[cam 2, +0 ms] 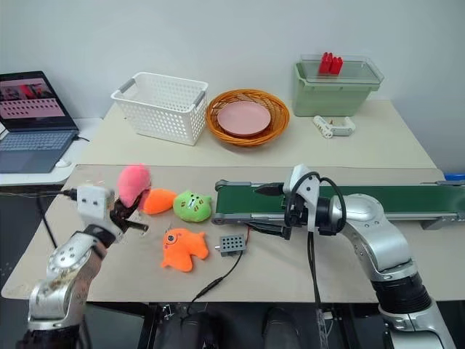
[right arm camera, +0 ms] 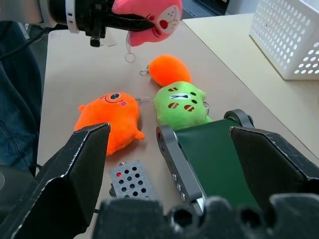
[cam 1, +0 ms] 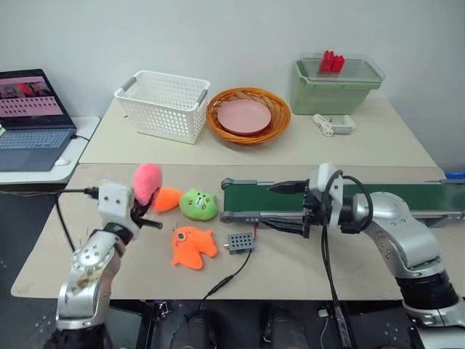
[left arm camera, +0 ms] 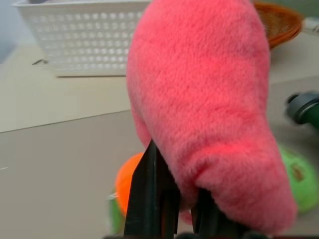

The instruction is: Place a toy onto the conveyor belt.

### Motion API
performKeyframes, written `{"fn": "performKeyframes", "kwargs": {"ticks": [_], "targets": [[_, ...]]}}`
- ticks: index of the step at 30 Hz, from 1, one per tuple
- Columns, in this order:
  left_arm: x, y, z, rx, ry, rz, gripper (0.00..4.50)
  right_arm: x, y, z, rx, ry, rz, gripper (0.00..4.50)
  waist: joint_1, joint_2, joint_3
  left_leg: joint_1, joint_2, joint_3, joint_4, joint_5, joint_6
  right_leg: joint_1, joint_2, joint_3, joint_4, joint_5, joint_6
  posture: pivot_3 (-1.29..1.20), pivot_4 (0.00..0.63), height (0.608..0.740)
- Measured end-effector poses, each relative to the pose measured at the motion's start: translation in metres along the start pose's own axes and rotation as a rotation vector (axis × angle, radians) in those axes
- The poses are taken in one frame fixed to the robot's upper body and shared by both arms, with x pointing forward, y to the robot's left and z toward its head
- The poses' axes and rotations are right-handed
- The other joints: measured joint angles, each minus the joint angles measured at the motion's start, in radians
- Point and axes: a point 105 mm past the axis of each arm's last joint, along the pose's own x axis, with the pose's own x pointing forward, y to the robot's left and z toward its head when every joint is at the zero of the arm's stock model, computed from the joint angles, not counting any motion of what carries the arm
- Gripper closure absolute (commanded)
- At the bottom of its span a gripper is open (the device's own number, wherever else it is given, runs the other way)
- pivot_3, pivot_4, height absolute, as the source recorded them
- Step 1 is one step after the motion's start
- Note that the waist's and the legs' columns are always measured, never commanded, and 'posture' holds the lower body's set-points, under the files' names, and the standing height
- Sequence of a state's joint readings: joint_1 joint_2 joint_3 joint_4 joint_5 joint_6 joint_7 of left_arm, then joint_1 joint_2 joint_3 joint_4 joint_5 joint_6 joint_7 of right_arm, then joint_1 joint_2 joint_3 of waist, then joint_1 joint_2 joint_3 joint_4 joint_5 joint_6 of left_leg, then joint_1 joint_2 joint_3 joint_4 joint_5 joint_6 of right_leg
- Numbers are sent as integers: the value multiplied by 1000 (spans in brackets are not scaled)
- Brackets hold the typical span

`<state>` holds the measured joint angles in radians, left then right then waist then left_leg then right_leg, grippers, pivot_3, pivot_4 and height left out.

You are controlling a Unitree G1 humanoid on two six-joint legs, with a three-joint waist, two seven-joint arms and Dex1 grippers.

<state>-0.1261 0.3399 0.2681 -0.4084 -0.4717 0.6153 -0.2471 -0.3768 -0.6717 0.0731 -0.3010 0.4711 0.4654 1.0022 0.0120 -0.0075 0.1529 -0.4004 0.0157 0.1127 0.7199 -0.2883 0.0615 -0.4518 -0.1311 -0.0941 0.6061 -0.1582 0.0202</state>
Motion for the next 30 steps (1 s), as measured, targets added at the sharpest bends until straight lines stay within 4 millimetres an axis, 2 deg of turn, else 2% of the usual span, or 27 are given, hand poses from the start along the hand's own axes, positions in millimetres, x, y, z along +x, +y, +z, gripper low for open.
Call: {"fn": "performKeyframes", "kwargs": {"ticks": [3, 5, 7, 9, 14, 21, 24, 30], "targets": [[13, -17, 19, -237, -28, -80, 4438, 0, -1, -1, 2, 3, -6, 0, -1, -3, 1, 1, 0, -1, 2, 0, 0, 3, 1, 0, 0, 0, 1, 0, 150, 740], [24, -45, 27, -458, -24, -221, 4438, 0, -1, -3, 4, 5, -9, 0, 1, -4, 2, 3, 0, -3, 2, -1, 1, 8, 1, 0, -1, -1, 2, 0, 150, 740], [30, -76, 27, -629, 33, -368, 4438, 0, 0, -4, 6, 9, -16, 0, 1, -5, 3, 6, -1, -3, 3, -2, 3, 12, 1, -1, -4, 0, 3, 0, 150, 740], [33, -91, 25, -716, 87, -441, 4438, -1, 1, -6, 10, 11, -23, 0, -3, -6, 3, 6, -1, -3, 3, -2, 3, 12, 1, 0, -7, 0, 5, 0, 150, 740], [43, -109, 25, -826, 185, -535, 4438, -3, 2, -9, 18, 16, -37, 0, -1, -7, 4, 7, -1, -3, 2, -1, 1, 14, 2, 0, -9, 1, 5, 0, 150, 740], [66, -114, -6, -931, 377, -464, 4438, -7, 2, -10, 16, 23, -66, 0, 0, -8, 4, 8, -2, -3, 1, -1, 1, 15, 2, 0, -11, 1, 5, 0, 150, 740], [73, -124, -18, -984, 461, -464, 4438, -8, 3, -11, 16, 26, -76, 0, 1, -8, 5, 7, -2, -3, 1, -1, 1, 15, 2, 0, -12, 1, 5, 0, 150, 740], [78, -152, -17, -1112, 538, -576, 4438, -11, 1, -8, 4, 22, -97, 0, 1, -9, 5, 7, -2, -3, 1, -1, 1, 15, 2, 0, -12, 2, 6, 0, 150, 740]]}}
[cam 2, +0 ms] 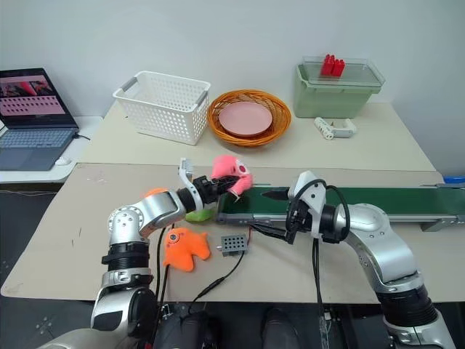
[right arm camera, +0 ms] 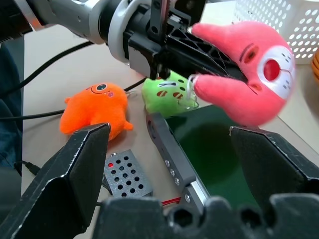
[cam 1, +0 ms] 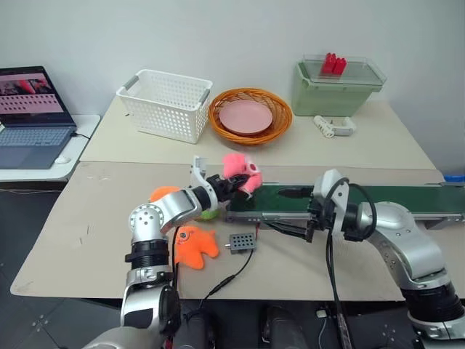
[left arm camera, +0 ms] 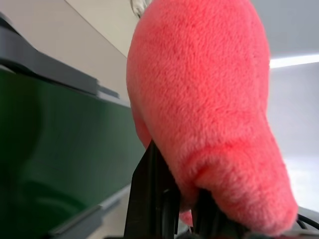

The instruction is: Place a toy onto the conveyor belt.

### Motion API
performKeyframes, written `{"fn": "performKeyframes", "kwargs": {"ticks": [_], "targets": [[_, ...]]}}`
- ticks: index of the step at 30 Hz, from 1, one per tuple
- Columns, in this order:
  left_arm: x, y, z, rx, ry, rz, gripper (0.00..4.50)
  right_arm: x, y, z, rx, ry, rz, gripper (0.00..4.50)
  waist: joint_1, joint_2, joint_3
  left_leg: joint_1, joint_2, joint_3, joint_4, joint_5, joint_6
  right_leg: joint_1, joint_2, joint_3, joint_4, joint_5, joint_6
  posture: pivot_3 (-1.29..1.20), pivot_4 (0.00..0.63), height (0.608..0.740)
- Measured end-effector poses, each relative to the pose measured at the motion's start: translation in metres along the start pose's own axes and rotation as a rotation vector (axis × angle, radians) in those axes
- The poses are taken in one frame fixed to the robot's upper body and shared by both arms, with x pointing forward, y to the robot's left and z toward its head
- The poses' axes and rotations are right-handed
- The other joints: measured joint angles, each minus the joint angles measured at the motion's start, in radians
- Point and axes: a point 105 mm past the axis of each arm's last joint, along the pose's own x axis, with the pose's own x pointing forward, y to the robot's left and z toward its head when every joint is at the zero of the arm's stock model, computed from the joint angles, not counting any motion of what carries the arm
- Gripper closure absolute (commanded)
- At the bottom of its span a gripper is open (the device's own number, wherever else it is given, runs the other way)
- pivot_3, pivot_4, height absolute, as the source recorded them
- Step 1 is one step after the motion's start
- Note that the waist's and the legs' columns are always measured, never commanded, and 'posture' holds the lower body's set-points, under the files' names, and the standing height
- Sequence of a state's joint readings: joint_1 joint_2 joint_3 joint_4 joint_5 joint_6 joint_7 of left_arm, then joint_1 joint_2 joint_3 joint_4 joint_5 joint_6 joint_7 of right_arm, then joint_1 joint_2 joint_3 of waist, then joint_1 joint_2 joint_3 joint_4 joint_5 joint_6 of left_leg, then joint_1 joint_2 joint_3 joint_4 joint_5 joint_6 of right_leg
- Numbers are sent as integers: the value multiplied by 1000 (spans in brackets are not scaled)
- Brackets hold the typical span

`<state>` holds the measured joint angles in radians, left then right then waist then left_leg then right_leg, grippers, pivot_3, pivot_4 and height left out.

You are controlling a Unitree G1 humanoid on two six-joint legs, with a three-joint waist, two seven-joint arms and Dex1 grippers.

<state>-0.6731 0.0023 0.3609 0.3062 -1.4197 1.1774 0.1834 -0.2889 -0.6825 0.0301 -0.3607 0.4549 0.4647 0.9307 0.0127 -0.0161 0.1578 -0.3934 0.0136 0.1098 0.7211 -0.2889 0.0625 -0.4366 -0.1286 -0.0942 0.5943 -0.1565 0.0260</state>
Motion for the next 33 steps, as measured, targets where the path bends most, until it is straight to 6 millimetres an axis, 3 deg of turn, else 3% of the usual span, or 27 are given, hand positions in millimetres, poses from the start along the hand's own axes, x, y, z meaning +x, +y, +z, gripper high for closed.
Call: {"fn": "performKeyframes", "kwargs": {"ticks": [10, 19, 28, 33], "targets": [[13, 3, -19, -114, 61, -28, 4438, -1, -2, -1, 1, 5, -19, 0, 0, 0, 0, 0, 0, 0, 0, 0, 0, 0, 0, 0, 0, 0, 0, 0, 150, 740], [12, 25, -11, -98, 10, 102, 4438, -1, -2, -1, 1, 4, -19, 0, 0, 0, 0, 0, 0, 0, 0, -1, 1, 0, 0, 0, 0, 0, 0, 0, 150, 740], [11, 33, -8, -31, -7, 137, 4438, -1, -3, 1, -3, 1, -21, 0, 0, 0, 0, -1, 0, 0, 0, -1, 1, -1, 0, 0, 0, 0, 0, 0, 150, 740], [12, 35, -9, -9, -4, 140, 2737, -4, -8, 1, -1, 1, -41, 0, 0, 0, 0, -1, 0, 0, 0, -1, 2, -1, 0, 0, 0, 0, 0, 0, 150, 740]]}}
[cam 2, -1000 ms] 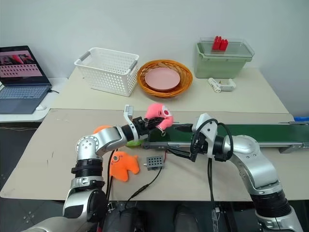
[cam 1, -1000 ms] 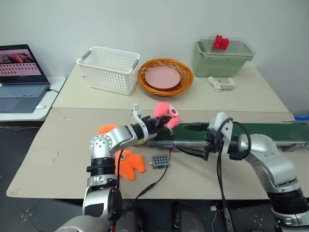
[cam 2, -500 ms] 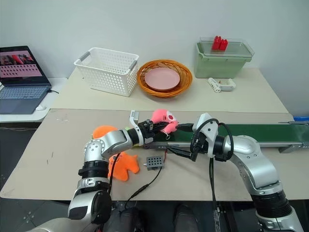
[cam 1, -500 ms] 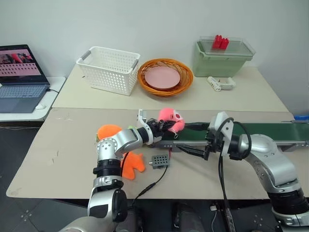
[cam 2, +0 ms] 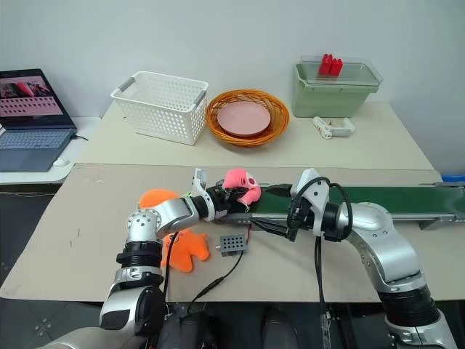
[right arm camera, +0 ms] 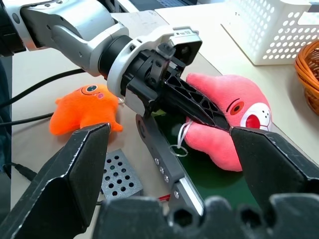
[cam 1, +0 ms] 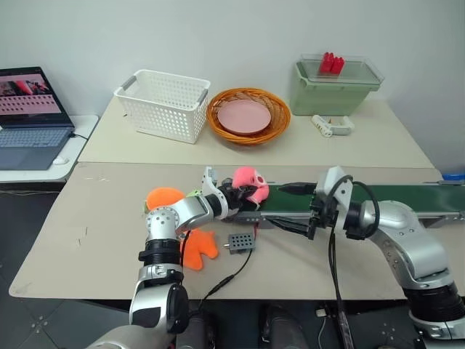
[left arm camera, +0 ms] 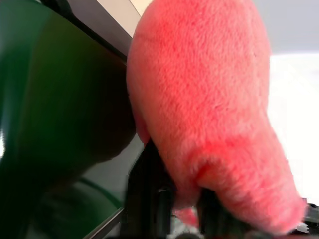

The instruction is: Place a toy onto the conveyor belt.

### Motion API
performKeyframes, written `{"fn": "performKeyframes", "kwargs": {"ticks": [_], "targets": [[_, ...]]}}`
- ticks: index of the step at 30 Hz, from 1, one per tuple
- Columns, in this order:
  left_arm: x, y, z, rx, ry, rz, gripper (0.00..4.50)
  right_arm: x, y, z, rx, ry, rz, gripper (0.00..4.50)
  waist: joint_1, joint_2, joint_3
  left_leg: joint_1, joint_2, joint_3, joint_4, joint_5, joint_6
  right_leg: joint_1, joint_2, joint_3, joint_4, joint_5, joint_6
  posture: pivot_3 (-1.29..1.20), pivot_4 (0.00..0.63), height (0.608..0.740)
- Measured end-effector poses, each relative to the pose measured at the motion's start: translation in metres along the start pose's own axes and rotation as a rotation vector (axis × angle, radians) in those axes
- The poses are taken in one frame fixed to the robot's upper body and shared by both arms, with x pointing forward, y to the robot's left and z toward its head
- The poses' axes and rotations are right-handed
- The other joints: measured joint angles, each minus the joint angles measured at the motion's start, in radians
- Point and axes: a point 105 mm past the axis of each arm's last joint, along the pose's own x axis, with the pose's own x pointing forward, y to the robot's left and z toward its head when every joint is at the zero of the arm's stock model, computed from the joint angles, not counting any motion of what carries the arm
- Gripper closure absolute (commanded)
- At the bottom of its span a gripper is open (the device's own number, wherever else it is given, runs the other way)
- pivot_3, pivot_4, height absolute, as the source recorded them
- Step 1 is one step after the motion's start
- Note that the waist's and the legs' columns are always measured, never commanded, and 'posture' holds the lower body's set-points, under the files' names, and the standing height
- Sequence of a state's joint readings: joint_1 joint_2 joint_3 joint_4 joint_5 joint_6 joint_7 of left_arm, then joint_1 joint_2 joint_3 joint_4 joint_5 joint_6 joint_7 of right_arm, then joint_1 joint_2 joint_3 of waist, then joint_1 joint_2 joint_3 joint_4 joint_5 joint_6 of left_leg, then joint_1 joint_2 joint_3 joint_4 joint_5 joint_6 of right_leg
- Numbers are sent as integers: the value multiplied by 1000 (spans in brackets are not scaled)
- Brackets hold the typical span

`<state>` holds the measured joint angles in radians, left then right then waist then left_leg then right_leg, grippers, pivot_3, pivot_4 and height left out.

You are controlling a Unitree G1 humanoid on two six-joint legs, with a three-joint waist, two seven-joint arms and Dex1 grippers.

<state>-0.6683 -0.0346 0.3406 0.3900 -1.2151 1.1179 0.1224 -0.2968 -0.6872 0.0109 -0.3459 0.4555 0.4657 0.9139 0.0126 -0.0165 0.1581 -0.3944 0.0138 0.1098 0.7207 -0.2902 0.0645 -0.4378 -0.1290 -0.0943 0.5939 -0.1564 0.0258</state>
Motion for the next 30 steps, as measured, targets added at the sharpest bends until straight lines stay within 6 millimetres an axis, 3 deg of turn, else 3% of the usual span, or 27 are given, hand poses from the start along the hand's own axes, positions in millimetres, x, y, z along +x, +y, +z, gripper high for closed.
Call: {"fn": "performKeyframes", "kwargs": {"ticks": [7, 8, 20, 30], "targets": [[1, -8, 1, 25, -6, -38, 115, -9, -12, -6, 24, 18, -49, 0, 0, 0, 0, -1, 0, 0, 0, -1, 2, 0, 0, 0, 0, 0, 0, 0, 150, 740], [1, -10, 1, 29, -8, -43, 22, -9, -13, -8, 30, 21, -51, 0, 0, 0, 0, -1, 0, 0, 0, -1, 2, 0, 0, 0, 0, 0, 0, 0, 150, 740], [-8, -10, 10, 70, -40, 3, 22, -10, -17, -10, 41, 24, -56, 0, -1, 0, 0, -1, 0, 0, 0, 0, 1, -1, 0, 0, 0, 0, 0, 0, 150, 740], [-44, -7, 22, 196, -86, 96, 22, -9, -17, -9, 39, 21, -55, 0, 3, -1, 1, -2, 0, 0, 0, 1, -1, -1, -1, 0, 0, 0, 0, 0, 150, 740]]}}
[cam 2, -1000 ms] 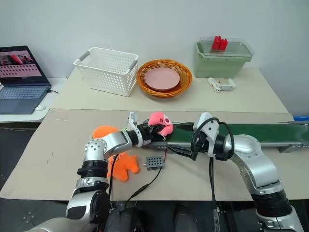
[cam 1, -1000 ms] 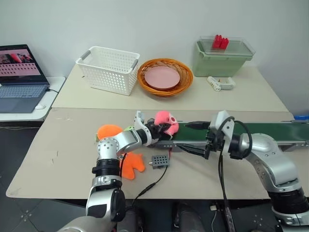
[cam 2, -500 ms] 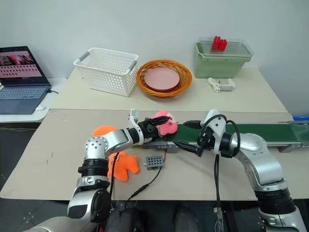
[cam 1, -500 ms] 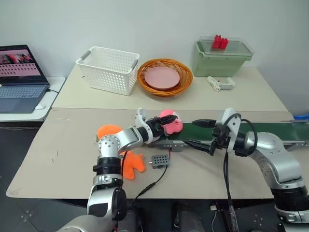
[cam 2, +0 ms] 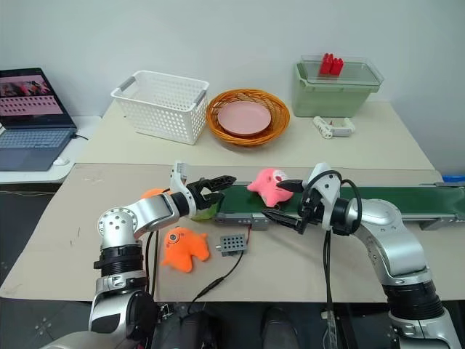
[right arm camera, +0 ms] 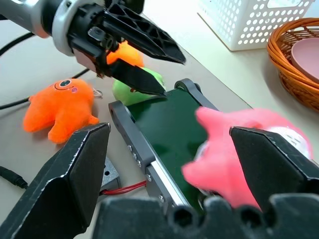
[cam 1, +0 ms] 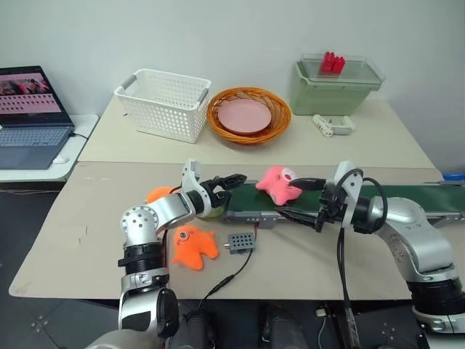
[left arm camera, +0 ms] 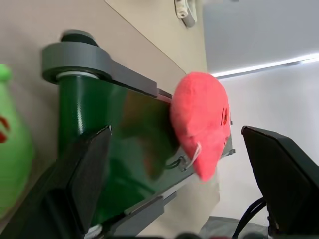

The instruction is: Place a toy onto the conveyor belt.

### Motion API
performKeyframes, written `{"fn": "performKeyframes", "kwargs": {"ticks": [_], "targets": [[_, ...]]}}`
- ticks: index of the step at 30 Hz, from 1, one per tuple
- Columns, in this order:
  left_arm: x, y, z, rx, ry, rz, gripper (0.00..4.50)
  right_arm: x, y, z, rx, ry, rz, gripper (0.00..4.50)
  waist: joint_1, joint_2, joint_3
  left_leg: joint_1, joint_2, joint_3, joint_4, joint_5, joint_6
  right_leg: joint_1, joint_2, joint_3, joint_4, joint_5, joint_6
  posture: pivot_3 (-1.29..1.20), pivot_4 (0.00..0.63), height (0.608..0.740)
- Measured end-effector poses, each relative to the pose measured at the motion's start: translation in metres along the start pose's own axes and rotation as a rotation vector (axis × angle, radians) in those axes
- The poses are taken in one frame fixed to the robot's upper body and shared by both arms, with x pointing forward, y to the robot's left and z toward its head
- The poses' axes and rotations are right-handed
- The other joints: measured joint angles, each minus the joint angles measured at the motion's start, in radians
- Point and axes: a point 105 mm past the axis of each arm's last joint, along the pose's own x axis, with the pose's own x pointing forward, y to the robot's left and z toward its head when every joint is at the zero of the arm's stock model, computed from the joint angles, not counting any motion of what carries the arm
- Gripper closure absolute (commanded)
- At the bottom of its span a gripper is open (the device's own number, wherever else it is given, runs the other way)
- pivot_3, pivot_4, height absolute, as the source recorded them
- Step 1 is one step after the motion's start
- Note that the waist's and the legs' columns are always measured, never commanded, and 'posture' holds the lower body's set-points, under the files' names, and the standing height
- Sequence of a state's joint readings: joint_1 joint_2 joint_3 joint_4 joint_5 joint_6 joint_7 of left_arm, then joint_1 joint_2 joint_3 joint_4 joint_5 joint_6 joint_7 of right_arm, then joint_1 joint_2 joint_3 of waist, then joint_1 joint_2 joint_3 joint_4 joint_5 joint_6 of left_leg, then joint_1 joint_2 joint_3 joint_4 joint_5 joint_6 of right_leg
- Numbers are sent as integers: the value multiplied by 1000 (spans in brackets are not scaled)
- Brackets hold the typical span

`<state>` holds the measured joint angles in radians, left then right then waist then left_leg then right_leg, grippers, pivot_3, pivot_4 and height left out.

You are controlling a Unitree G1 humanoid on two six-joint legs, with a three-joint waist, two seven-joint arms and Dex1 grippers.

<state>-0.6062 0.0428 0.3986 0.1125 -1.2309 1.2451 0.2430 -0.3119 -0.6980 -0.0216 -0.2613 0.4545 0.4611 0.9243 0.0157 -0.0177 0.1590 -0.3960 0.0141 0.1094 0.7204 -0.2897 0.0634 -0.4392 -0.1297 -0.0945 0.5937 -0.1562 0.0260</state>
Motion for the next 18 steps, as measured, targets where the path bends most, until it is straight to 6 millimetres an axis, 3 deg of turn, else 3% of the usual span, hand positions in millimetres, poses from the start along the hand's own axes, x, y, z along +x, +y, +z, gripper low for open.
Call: {"fn": "performKeyframes", "kwargs": {"ticks": [4, 8, 11, 13, 18], "targets": [[-20, 0, 19, 200, -57, 80, 22, 1, 0, 1, -1, -5, 5, 0, -3, -2, 2, -1, 0, 0, -1, 1, -2, -1, 0, 0, 0, 0, 0, 0, 150, 740], [-54, -30, 59, 624, -217, 126, 22, 1, -1, -1, 4, -3, 6, 0, -4, -2, 2, 0, 0, 1, -5, 2, -4, -3, 1, 0, 0, 0, -2, 0, 150, 740], [-76, -44, 78, 861, -300, 172, 22, 0, -1, -1, 2, -1, 3, 0, -4, -2, 2, 1, 0, 1, -7, 3, -5, -3, 1, 0, 0, -2, -4, 0, 150, 740], [-96, -33, 94, 976, -375, 295, 22, -1, -4, 0, -10, 5, -31, 0, -4, -2, 2, 2, 0, 1, -9, 3, -6, -3, 1, 0, 0, -3, -5, 0, 150, 740], [-144, 18, 116, 928, -530, 569, 22, -9, -30, 1, -41, 10, -260, 0, -5, -2, 2, 2, 1, 1, -10, 4, -8, -4, 1, 0, 0, -3, -5, 0, 150, 740]]}}
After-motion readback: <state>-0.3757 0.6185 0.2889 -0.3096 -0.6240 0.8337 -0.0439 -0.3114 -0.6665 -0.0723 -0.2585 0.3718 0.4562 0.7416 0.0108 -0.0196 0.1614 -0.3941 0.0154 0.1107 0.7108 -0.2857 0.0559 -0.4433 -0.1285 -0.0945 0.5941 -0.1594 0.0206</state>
